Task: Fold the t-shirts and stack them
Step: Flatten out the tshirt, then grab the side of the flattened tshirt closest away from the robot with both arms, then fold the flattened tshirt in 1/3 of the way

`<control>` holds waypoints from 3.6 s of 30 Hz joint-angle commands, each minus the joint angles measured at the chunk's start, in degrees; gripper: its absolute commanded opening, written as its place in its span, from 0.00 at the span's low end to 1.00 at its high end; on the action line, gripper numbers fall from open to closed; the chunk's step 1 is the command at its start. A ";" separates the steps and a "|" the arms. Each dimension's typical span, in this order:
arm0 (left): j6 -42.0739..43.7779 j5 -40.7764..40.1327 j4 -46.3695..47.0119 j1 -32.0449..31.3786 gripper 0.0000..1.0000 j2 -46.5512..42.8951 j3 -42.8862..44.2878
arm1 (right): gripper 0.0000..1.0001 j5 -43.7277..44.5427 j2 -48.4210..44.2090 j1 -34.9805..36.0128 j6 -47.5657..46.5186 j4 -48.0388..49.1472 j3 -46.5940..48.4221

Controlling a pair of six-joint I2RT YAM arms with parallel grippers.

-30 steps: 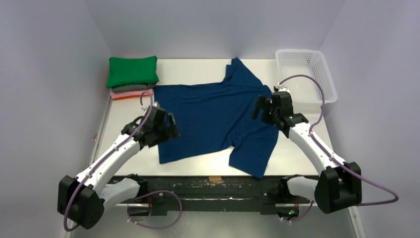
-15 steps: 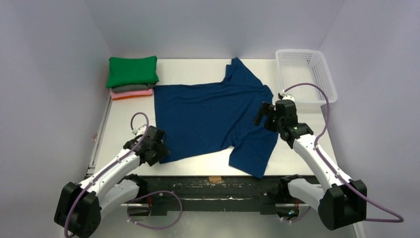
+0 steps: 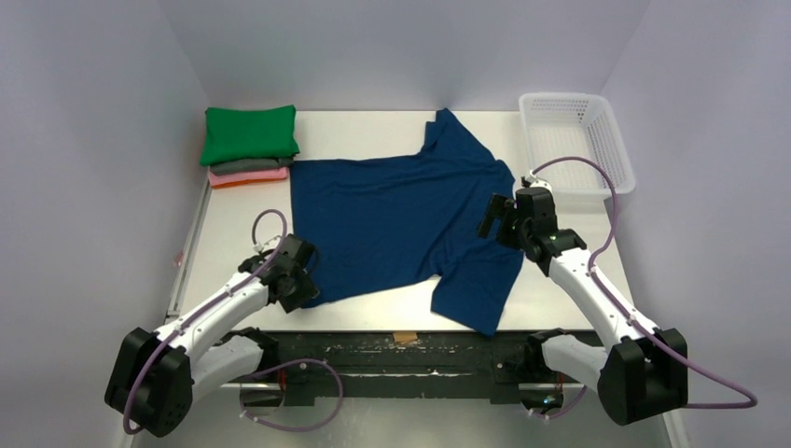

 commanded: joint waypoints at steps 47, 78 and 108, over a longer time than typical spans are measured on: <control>6.27 -6.83 -0.11 -0.43 0.00 0.21 3.65 | 0.62 5.95 8.74 37.96 18.63 -25.79 -5.49; 2.25 -4.91 -9.17 -0.45 0.00 -15.56 0.51 | 0.00 2.25 -3.11 47.87 26.11 -38.20 -1.40; 12.81 0.59 2.49 15.36 0.00 7.46 17.98 | 0.00 12.83 18.29 16.13 -1.39 -18.71 31.14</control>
